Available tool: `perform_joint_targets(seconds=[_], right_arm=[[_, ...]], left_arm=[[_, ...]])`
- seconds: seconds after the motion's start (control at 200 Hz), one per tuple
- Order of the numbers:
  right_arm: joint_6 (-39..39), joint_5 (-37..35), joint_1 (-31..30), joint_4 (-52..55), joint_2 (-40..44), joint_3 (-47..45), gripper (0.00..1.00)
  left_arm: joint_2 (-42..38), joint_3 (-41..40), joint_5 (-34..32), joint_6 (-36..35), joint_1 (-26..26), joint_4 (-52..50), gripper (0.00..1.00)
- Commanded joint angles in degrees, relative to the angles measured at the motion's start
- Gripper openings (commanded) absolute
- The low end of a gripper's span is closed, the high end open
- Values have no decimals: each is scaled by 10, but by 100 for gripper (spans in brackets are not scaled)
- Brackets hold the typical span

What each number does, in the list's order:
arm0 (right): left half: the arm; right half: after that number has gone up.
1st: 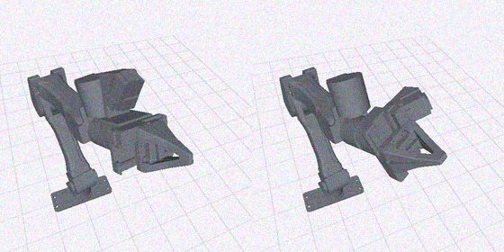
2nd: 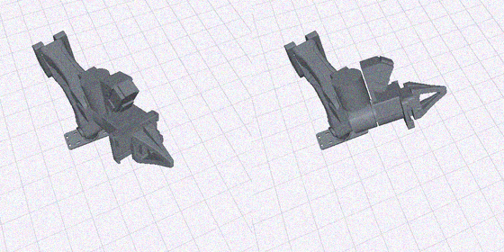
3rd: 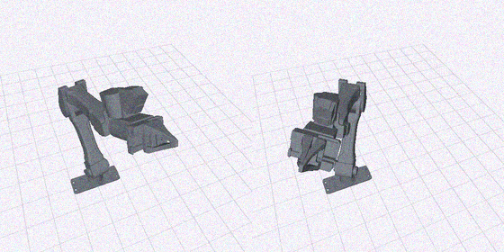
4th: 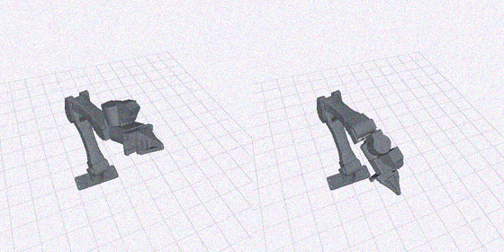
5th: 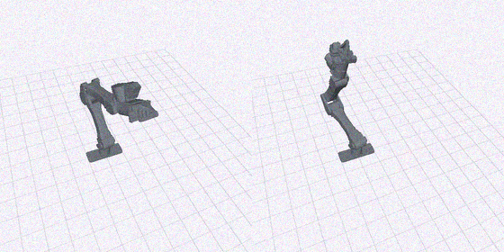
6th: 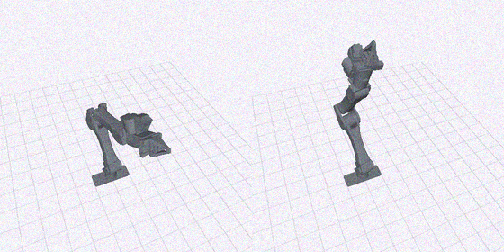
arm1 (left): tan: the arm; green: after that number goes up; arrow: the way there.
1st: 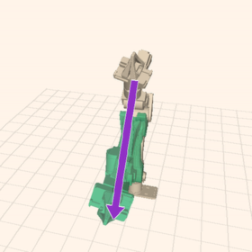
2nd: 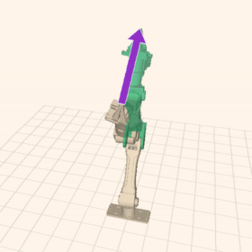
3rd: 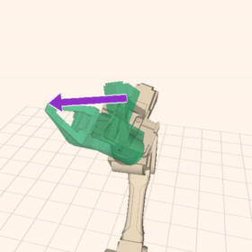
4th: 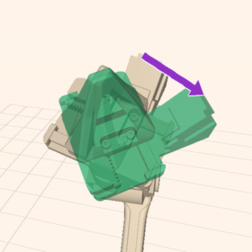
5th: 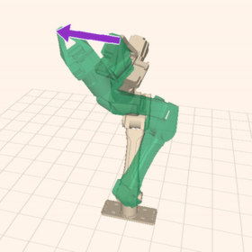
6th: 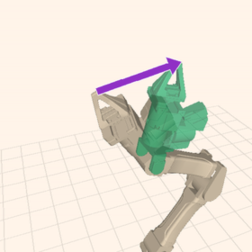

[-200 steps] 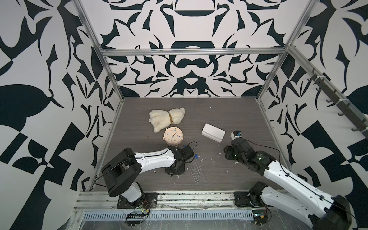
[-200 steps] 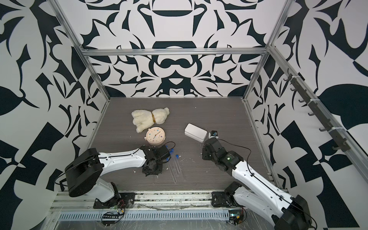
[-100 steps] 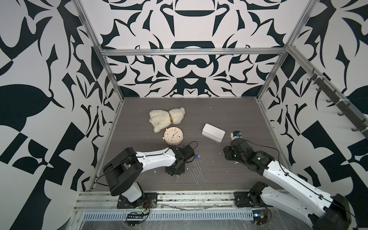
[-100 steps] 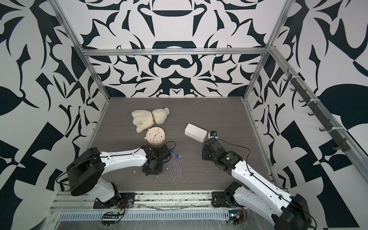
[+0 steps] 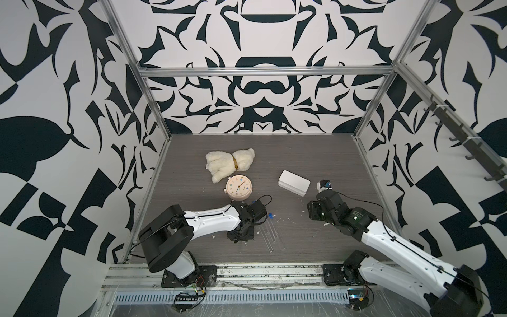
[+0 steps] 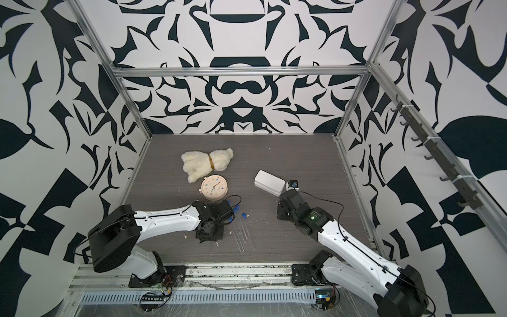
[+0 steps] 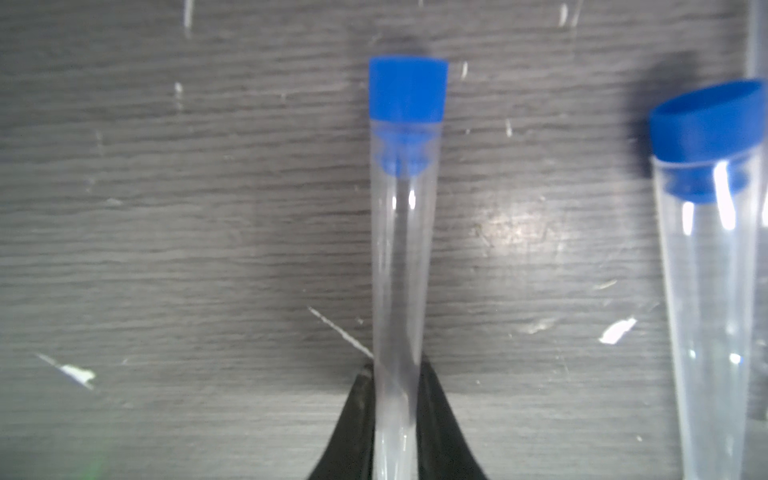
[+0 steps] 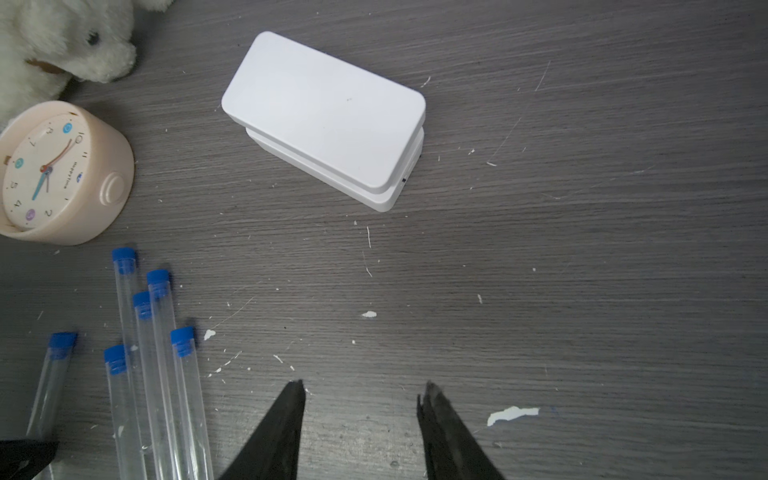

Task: Remove stoppers from test tubes
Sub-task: Pick up the test tube at the center of the board, then open the stopper on the test tube.

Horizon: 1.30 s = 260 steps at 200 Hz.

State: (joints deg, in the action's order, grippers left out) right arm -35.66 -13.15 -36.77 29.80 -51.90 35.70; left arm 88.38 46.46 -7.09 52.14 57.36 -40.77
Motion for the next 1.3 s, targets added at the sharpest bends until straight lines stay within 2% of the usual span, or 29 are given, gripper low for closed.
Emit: perform_joint_targets(seconds=[0.0,0.32,0.5,0.715,0.81,0.975,1.295], right_arm=[[-5,-8,-3,-11,10,9,47],[-19,15,-5,-21,30,21,47],[-27,84,-4,-70,33,19,47],[-39,147,-2,-156,-2,42,47],[-57,184,3,-202,-17,46,46],[-97,240,12,-288,-30,27,37],[-134,294,27,-361,-51,4,46]], left_arm=[[-7,-27,-8,-14,-2,-6,13],[-117,-19,-70,-48,16,-28,13],[-172,8,-97,-71,38,-22,13],[-158,65,-95,-125,63,58,14],[-122,81,-87,-139,72,91,15],[-94,93,-72,-152,81,131,15],[-84,83,-42,-178,85,188,15]])
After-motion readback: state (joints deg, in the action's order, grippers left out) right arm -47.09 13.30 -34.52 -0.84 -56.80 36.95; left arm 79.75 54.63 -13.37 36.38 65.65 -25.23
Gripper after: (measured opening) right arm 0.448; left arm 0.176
